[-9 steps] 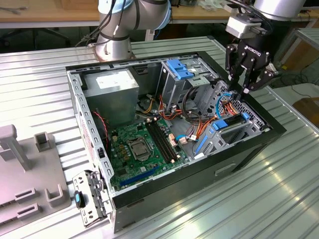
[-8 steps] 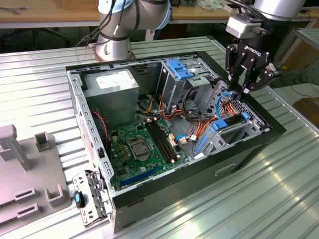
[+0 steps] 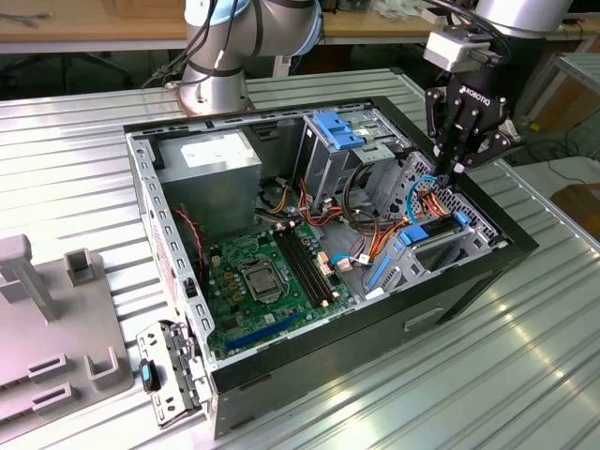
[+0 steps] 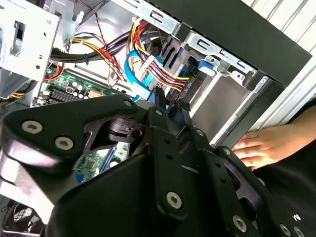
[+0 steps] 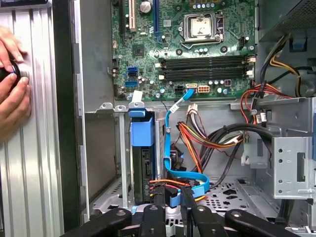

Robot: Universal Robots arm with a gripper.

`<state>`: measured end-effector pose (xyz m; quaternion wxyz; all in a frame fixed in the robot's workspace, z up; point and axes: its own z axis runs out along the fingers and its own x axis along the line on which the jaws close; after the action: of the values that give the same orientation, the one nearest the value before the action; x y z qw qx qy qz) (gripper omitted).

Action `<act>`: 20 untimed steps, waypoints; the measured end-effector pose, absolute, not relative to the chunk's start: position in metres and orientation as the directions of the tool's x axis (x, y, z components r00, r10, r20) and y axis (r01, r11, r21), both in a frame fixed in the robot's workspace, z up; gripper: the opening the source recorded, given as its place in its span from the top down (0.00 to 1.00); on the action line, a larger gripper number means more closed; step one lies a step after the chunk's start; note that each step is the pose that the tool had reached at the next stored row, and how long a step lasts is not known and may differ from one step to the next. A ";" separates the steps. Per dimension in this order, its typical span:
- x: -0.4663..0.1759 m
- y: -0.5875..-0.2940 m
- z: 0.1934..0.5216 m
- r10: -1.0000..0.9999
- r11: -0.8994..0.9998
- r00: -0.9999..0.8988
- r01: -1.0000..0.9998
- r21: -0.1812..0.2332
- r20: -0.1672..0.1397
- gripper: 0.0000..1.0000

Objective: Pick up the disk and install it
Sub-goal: 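Insert the second disk wire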

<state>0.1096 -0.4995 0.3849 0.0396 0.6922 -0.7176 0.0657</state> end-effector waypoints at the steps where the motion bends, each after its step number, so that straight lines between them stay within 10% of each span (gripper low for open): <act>1: 0.110 -0.499 0.385 -0.988 0.033 -0.038 -0.999 -0.036 0.149 0.73; 20: 0.115 -0.490 0.381 -0.978 0.041 -0.038 -0.999 0.008 0.207 0.84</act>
<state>0.1151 -0.4896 0.3807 0.0778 0.6891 -0.7172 0.0690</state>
